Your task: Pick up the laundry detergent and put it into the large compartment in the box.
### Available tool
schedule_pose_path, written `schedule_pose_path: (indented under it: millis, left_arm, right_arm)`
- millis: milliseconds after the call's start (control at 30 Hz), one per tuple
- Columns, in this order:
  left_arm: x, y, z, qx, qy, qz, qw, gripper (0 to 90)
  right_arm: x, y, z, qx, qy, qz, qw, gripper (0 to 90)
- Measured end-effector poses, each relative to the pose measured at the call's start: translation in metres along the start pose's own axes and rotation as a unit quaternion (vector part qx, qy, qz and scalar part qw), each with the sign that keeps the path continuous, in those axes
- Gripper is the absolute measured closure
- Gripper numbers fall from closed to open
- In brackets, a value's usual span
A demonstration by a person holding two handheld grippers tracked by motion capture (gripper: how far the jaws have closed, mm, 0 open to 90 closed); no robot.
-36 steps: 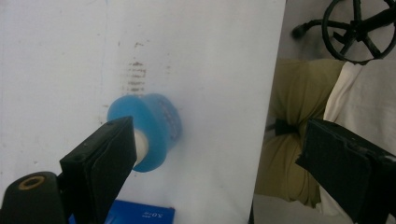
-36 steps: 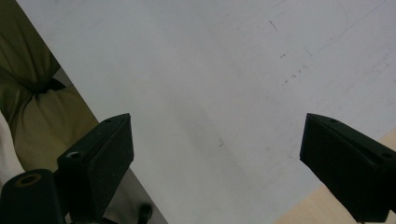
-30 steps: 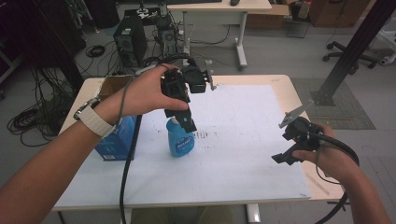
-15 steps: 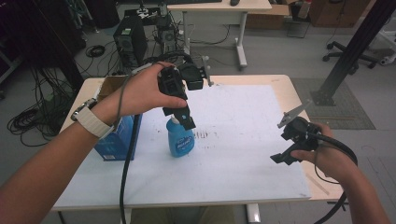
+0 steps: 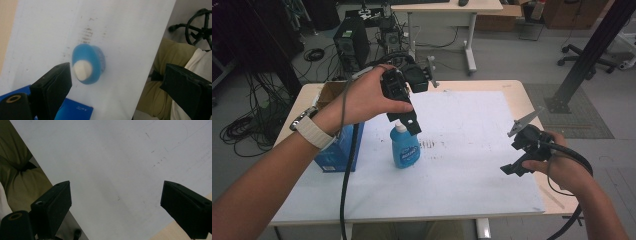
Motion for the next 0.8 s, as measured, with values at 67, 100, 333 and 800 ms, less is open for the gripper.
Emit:
schedule_pose_path:
  millis: [67,100,333,800]
  left_arm:
    - [0.001,-0.004,0.000,0.006,0.000,-0.018,0.9998,9.2]
    - [0.001,-0.006,0.000,0.008,0.000,-0.024,0.9997,9.2]
    - [0.000,-0.013,0.000,0.009,-0.001,-0.051,0.9986,9.2]
    - [-0.001,-0.026,0.008,0.007,-0.009,-0.090,0.9959,9.8]
  right_arm:
    - [0.000,0.000,0.000,0.001,0.001,0.000,1.0000,9.9]
    - [0.000,0.000,0.000,0.001,0.001,0.000,1.0000,9.9]
    - [-0.002,0.001,0.001,0.002,0.000,0.001,1.0000,9.9]
    - [-0.002,0.001,0.003,0.005,-0.002,-0.002,1.0000,9.9]
Point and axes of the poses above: each handheld gripper's, and its own axes: z roughly forward along the jaws, x roughly out of its top, y roughly to its right, the point moved 4 cm from there along z, roughly forward along the jaws, and after that the axes turned 13 degrees about -x, right-handed, at the moved point
